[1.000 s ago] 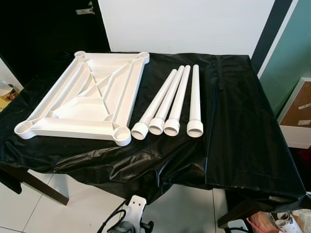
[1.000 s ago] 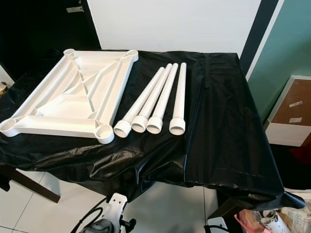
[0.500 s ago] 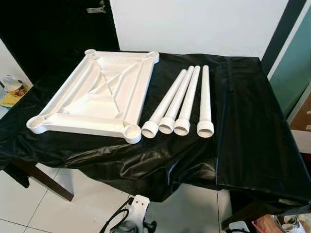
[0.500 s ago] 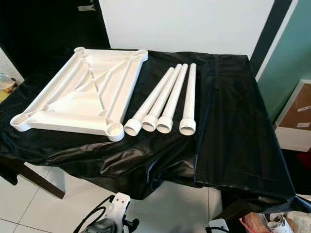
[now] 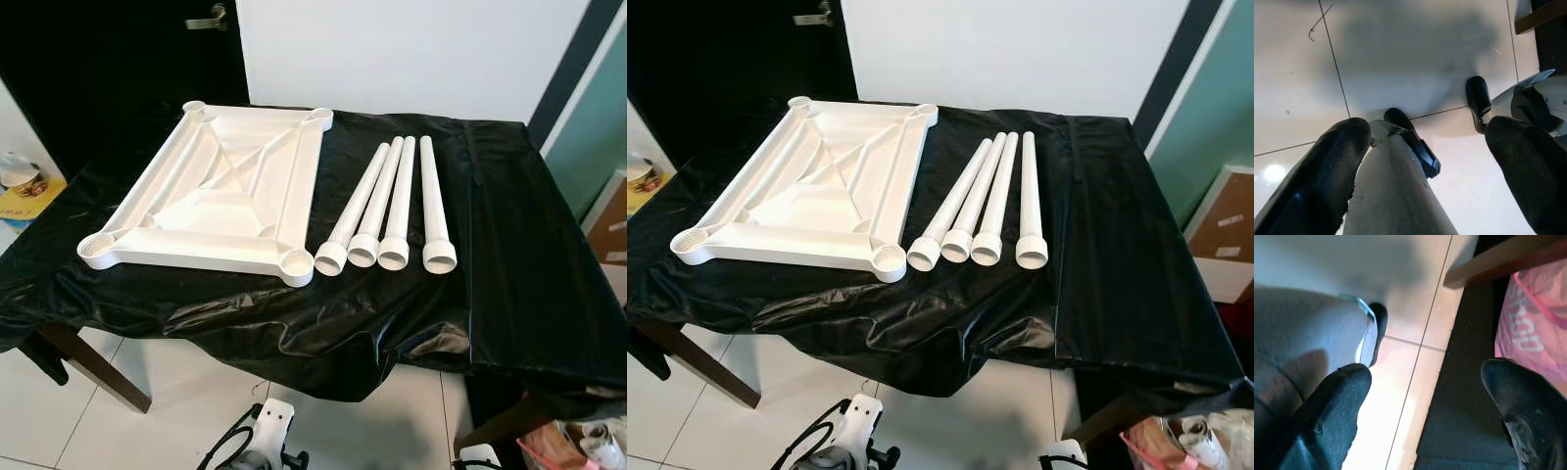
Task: Building children table
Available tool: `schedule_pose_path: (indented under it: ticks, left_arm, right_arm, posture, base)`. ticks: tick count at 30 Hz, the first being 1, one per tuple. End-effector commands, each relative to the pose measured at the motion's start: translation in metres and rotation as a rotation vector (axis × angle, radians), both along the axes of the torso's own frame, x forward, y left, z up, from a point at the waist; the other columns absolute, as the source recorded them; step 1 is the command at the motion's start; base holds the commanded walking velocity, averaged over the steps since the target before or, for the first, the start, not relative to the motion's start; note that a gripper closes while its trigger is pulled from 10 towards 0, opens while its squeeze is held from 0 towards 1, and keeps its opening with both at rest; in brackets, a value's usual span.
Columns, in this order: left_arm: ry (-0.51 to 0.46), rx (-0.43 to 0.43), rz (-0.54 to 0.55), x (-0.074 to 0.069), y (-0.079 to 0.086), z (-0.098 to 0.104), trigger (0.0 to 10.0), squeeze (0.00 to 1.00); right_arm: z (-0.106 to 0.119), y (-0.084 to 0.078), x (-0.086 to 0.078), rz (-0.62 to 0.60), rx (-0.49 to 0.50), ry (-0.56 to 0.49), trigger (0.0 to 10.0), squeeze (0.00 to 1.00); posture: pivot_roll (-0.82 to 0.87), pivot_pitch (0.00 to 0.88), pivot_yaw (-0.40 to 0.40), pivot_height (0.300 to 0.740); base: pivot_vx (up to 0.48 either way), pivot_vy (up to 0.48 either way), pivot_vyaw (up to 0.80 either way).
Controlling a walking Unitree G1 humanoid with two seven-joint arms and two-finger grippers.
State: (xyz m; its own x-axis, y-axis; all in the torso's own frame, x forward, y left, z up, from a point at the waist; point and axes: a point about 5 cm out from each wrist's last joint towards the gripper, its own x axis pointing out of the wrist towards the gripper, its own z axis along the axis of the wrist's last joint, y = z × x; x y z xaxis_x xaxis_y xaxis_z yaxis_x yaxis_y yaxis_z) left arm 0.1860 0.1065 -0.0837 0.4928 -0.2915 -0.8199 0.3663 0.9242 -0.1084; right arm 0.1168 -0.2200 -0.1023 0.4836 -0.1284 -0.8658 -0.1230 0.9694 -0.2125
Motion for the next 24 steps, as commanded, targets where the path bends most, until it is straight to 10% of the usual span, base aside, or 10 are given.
schedule_pose_path:
  ticks: [1, 24]
  left_arm:
    - [0.013, 0.076, 0.046, -0.0060, 0.0056, -0.0043, 10.0, 0.00]
    - [0.016, 0.081, 0.041, -0.0074, 0.0082, -0.0051, 10.0, 0.00]
  right_arm:
    - [-0.0036, 0.0076, -0.0063, 0.007, 0.022, 0.031, 10.0, 0.00]
    - [-0.0044, 0.0080, -0.0085, 0.000, 0.024, 0.039, 10.0, 0.00]
  posture:
    - [-0.05, 0.000, 0.005, 0.740]
    - [-0.05, 0.000, 0.010, 0.740]
  base:
    - [0.000, 0.247, 0.00]
    - [0.000, 0.250, 0.00]
